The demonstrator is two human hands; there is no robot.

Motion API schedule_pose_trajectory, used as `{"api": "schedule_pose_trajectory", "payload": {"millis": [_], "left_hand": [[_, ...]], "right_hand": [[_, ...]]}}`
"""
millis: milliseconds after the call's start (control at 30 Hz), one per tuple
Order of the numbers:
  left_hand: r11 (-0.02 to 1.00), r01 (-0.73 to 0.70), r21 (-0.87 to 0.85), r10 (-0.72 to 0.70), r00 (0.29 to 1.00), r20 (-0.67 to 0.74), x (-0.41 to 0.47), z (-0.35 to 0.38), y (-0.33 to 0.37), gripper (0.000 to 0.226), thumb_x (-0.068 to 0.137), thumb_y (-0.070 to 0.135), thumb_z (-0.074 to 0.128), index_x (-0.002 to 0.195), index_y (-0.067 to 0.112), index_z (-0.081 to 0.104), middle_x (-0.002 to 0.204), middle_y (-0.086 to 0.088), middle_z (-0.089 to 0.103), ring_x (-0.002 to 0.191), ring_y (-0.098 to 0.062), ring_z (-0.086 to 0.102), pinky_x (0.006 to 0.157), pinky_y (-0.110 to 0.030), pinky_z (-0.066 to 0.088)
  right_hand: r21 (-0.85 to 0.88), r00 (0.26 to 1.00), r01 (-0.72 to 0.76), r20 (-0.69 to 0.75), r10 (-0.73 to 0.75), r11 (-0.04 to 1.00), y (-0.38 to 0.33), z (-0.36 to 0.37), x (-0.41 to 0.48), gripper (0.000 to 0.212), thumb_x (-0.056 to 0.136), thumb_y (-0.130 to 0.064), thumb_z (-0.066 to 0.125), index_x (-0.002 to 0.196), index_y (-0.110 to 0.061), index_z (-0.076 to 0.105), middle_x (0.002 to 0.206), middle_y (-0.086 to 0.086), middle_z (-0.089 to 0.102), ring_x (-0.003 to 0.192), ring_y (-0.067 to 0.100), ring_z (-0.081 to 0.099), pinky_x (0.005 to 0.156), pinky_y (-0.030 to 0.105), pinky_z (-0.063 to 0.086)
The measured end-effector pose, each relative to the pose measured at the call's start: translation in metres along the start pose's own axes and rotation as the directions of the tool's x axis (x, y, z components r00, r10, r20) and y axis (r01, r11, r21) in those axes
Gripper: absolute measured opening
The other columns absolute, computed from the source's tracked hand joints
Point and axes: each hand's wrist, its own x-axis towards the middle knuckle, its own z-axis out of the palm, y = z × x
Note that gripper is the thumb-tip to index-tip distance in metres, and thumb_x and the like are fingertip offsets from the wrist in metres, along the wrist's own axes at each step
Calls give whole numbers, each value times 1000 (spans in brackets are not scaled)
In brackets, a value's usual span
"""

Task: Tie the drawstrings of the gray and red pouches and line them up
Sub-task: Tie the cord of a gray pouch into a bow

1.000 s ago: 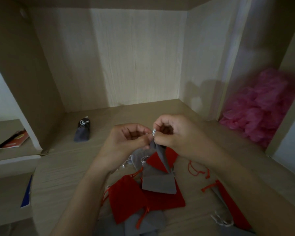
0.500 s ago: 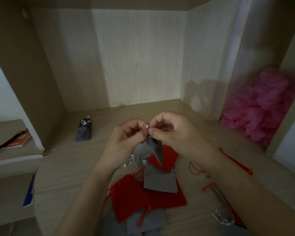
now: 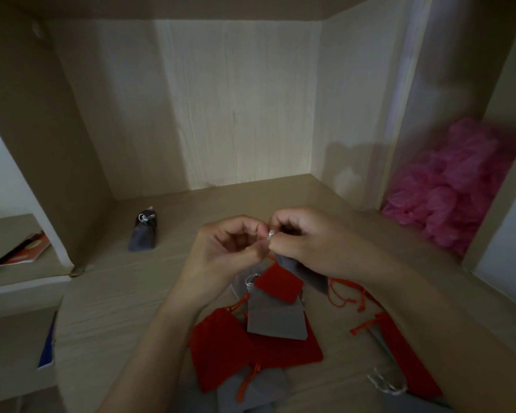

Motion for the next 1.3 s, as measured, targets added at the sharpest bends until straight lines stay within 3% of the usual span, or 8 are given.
{"api": "schedule_pose_trajectory", "payload": {"millis": [133,267,467,600,767,1100,1200,1300], "left_hand": [[990,131,-49,-129,991,33,1,-11,3,11,65,7,79,75,10,76,61,-8,68,53,-11,63,56,-18,51],[955,242,-172,-228,969,100,2,-17,3,43,44,39,91,76,12,78,66,-13,71,56,-15,67,54,-20,54],[949,285,-137,-263,952,157,4,-23,1,25,55,23,83,72,8,75,62,-9,63,48,-10,59,51,-21,53],[976,202,-86,-195,977,81,4,-19,0,8,66,15,69,68,8,72,57,-6,59,45,-11,55,48,-20,51],[994,104,-42,-105,993,-44,4,-9,-3,15,78,8,52,74,-3,60,49,1,52,39,-10,50,42,-19,45],[994,-2,-106,-14,988,-151,1,11,-4,16,83,6,57,79,-10,56,58,-8,57,42,-13,52,43,-19,45],[996,-63,-68,51,984,-169,0,10,-4,10,86,0,60,80,-7,56,62,-2,61,49,-10,58,49,-19,48],[990,-125,67,135,977,-163,0,6,-7,8,79,16,62,76,10,58,71,5,58,61,-7,54,55,-21,46]], "right_hand": [[-141,999,44,-22,-48,989,2,4,0,21,87,-30,59,70,-23,49,51,-11,49,50,3,42,52,19,31],[-168,992,124,-10,-127,978,-1,5,0,18,88,-22,59,75,-21,47,54,-26,53,55,-1,48,54,14,34],[-188,975,196,-65,-211,962,0,13,1,21,83,-15,62,75,-26,46,63,-15,49,63,2,48,57,13,35],[-28,979,159,-125,-161,987,4,16,3,18,83,-14,64,76,-27,54,61,-17,57,55,-1,51,53,12,36],[227,997,62,-63,-49,972,8,9,5,10,81,-12,70,83,-21,66,77,-1,70,72,6,64,71,26,50],[-27,932,268,-245,-267,963,1,15,0,8,77,-11,62,75,-13,54,59,-7,52,53,6,46,51,19,36],[7,937,273,-228,-265,962,1,12,1,9,82,-6,61,78,-12,56,66,-1,61,60,8,56,58,21,42],[189,978,173,-152,-145,967,6,0,4,17,90,-7,57,77,-14,65,71,-8,63,70,3,56,68,16,42]]}}
